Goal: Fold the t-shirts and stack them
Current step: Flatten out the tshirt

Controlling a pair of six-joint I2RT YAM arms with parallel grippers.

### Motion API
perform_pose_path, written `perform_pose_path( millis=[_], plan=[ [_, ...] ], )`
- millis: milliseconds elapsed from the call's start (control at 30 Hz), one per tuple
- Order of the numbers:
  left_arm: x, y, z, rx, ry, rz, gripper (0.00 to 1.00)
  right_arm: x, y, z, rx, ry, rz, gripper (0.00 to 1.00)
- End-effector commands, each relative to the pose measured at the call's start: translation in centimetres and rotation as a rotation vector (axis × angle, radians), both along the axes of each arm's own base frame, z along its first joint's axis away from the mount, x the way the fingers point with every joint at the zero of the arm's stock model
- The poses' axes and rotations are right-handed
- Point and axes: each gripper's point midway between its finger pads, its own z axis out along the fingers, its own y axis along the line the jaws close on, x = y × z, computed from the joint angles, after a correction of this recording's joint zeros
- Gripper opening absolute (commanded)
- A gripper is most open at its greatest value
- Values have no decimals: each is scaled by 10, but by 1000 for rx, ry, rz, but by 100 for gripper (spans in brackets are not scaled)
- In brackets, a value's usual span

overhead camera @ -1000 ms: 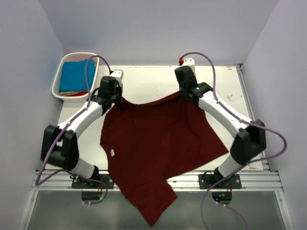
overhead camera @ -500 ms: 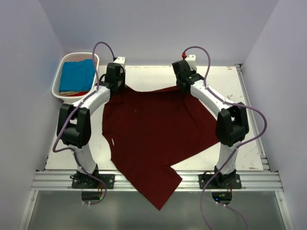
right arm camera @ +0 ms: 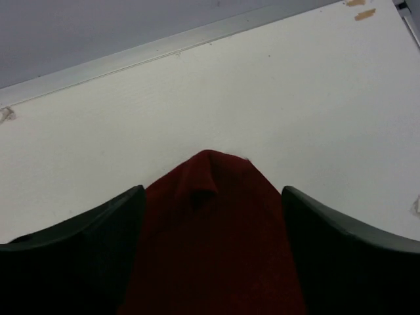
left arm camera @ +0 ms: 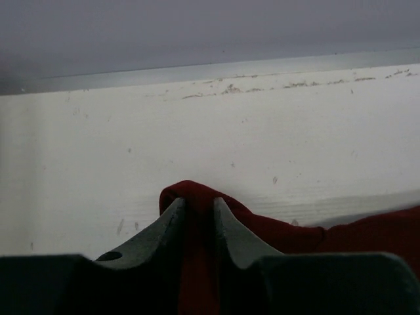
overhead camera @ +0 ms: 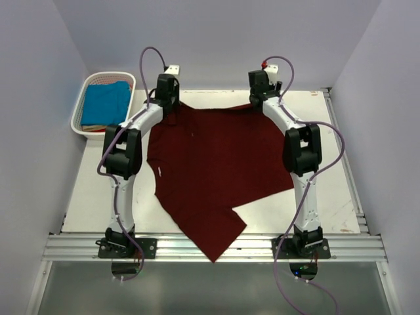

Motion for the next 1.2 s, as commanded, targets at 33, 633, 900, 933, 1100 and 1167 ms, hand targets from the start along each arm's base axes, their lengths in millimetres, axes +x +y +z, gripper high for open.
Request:
perform_pose_path(
  millis=[33,633,900,933,1100,1167],
  plan=[
    [33,14,103,-100,-295,64,73,33,20,61,144,-243,74,99],
    [-170,-8,14,-412,118,-32,10,-141,12,46,272,-62,161,0],
    [-188,-6,-44,-406,257,15,0,-136,21,-11,258,173,162,0],
    [-187,-6,-53,-402,276,30,0,-135,22,-16,253,193,161,0],
    [-183,-2,-64,-393,295,70,0,-133,25,-42,261,238,155,0],
    [-184,4,-76,-366,319,104,0,-136,24,-51,255,258,150,0]
  ],
)
